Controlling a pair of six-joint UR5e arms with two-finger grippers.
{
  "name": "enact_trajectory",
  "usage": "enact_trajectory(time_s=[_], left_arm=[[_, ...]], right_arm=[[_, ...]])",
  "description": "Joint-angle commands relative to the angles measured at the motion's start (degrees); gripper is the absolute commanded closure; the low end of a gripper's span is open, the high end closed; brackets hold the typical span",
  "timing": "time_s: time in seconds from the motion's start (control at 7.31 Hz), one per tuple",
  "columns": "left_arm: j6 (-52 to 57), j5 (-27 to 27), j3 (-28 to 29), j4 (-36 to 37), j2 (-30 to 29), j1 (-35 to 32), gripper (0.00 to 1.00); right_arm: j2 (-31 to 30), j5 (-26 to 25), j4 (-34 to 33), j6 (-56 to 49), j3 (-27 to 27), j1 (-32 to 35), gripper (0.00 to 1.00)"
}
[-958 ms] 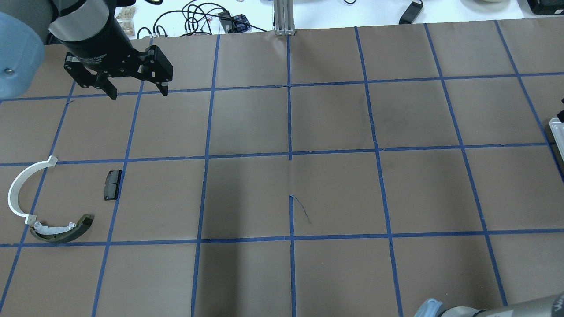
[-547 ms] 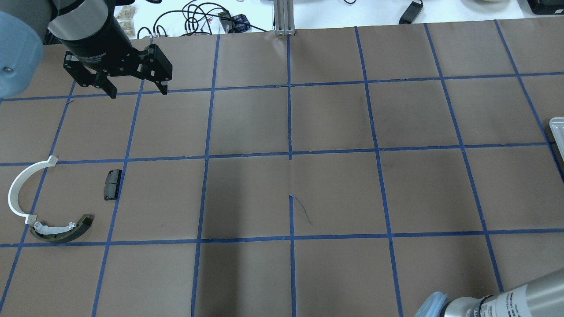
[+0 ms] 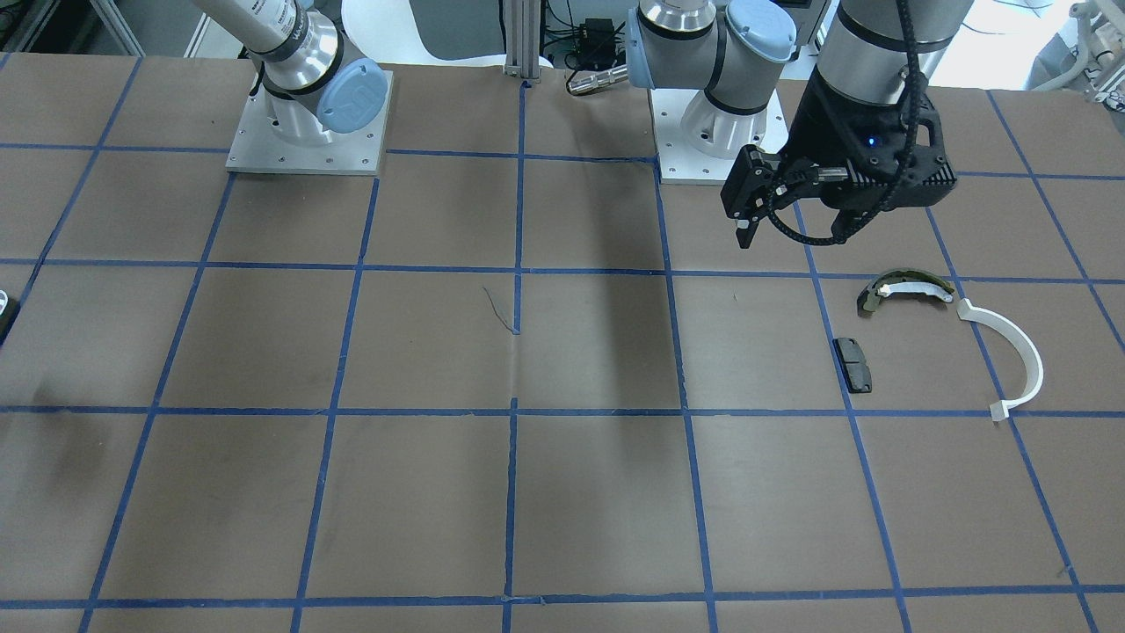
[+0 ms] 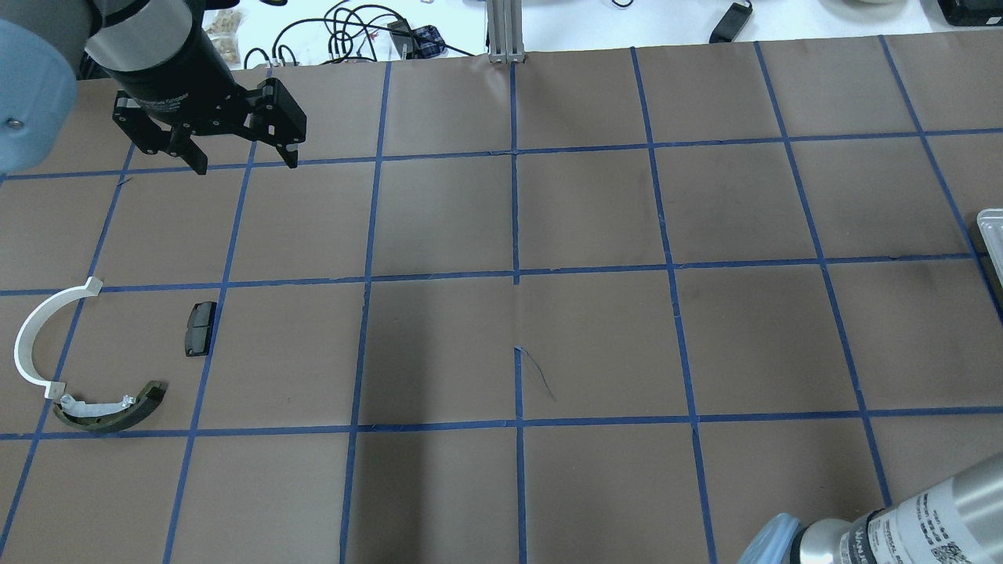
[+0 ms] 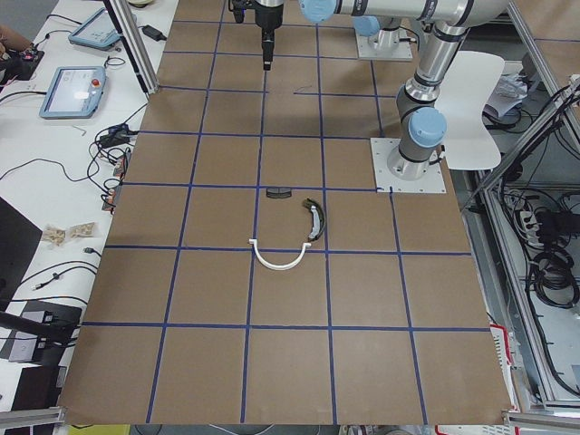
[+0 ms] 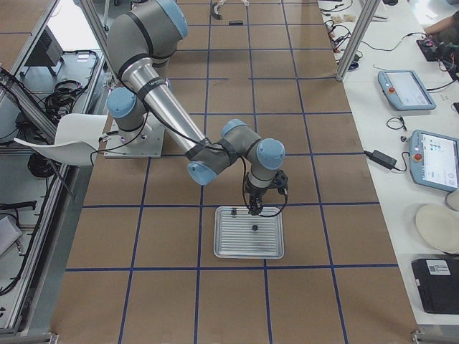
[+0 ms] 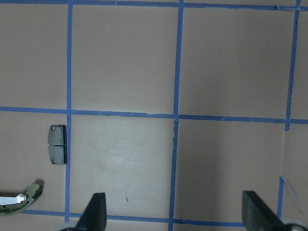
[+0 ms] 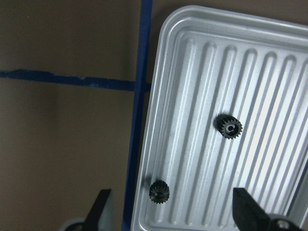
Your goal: Place bearing gear from tray to pile
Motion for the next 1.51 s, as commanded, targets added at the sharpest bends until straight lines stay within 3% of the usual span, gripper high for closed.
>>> enact_trajectory(time_s=[0.0,0.27,0.96,1.09,1.37], left_arm=[[0.0,0.0,-0.03,0.01,-0.01,0.0,0.0],[-0.09,-0.18,0.24,0.01,-0.36,0.0,0.0],[-0.09,-0.09,0.24,-0.08,-0.44,-0.35,0.0],[-0.09,-0.09,0.24,-0.08,-0.36,-0.35,0.0],[-0.09,-0.09,0.15,-0.08,-0.36,-0.26,0.0]], right_arm=[[2.91,-3.09,-0.58,-0.45,0.2,-0.3,0.17],[4.14,-7.48,-0.58,-0.28,1.69,-0.3,0.24],[4.41,-9.25,-1.54,-0.1,3.46,-0.3,0.27],[4.32,-10.82,-1.54,-0.1,3.46,-0.3,0.37],[5.02,-11.1,-1.54,0.16,3.46,-0.3,0.4]])
